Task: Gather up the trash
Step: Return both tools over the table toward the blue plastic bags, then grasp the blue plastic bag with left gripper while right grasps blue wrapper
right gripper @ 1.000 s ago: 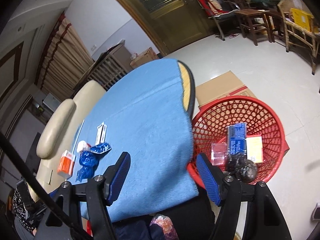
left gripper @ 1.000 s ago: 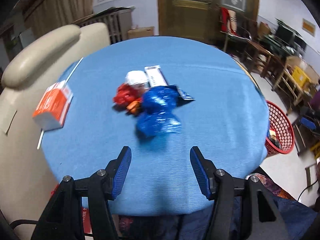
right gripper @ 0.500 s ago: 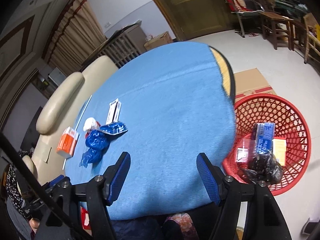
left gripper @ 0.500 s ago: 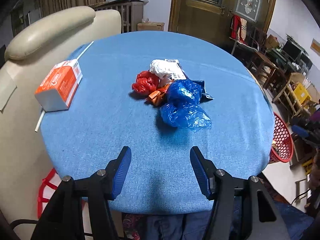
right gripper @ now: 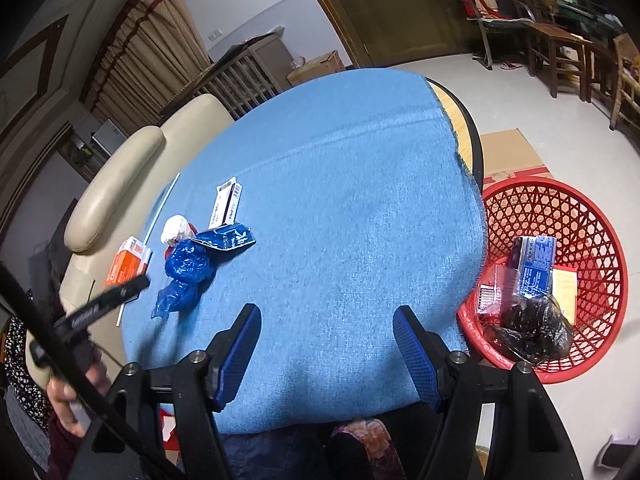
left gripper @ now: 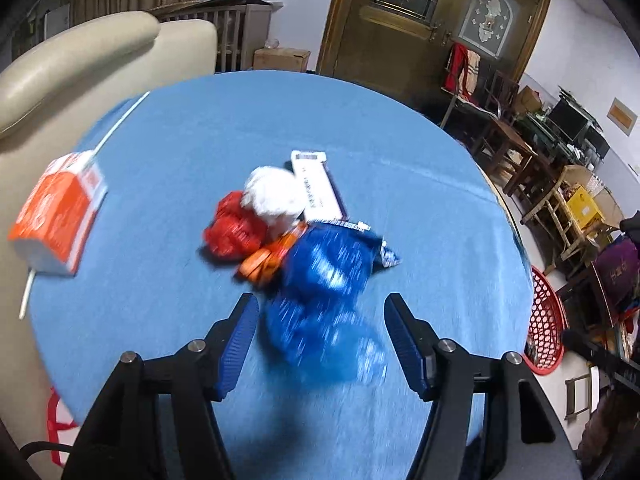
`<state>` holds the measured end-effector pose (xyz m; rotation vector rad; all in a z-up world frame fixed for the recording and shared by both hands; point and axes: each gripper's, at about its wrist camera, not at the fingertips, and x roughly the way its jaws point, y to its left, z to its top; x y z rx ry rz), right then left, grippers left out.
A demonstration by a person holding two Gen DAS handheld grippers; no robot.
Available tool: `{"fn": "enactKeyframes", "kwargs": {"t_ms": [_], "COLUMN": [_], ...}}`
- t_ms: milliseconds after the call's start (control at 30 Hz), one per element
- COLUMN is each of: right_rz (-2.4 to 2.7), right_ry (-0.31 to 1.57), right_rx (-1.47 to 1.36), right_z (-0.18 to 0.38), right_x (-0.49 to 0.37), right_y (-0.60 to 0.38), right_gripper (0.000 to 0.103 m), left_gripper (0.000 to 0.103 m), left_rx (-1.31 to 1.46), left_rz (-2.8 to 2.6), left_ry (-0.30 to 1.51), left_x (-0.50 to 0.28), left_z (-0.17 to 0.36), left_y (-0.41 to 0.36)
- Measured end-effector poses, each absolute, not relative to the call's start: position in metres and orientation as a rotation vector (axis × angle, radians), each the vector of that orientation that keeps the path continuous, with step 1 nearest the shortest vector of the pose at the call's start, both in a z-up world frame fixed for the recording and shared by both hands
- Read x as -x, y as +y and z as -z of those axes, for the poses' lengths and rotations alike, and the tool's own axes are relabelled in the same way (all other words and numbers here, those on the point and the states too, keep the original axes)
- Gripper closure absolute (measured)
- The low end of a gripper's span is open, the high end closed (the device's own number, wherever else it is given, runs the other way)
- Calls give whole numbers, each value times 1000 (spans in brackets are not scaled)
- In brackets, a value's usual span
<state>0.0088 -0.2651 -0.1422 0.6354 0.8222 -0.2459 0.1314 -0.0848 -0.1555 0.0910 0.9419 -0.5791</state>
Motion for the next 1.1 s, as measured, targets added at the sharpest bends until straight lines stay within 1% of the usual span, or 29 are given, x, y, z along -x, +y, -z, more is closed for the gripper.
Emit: {"fn": "enactKeyframes", "kwargs": {"t_ms": [133,233,267,300,367,400,467,500,567,867,1100], "right_rz": [248,248,248,248,247,246,244,242,232,148,29], "right_ry": [835,842,844,847,850,852,854,857,860,874,913], "right_rx": [-635,-633,-633,-633,-632,-631,-628,-627,-624,-545,-579], "right_z": [146,149,150,150,152,152,153,153,154,146,149], "right_x": [-10,-11,-11,-12,-13,-14,-17,-18,-23,-72,-147], "right_y": [-265,-264,-264,-264,-264,-263,-262,-262,-260,-242,-232], "right_gripper": [30,30,30,30,30,30,30,30,30,30,30], "left_gripper": [37,48,58,62,64,68,72,77,82,83,83], "left_rx": [-123,-153,-152,-145,-105,-99,-105,-115,-131,-105,-51], "left_rz": [595,594,596,601,613,617,622,620,621,637,599], "left_ry": [969,991,1004,1020,1037,1036,1029,1023,1021,1017,1005], "left_x": [-145,-152,-155,-157,-158,-157,-154,-150,-140,-104,-97], "left_z": [166,177,181,184,188,188,188,187,187,183,175], "left_y": [-109,-121,-123,-123,-119,-117,-116,-115,-110,-73,-40]}}
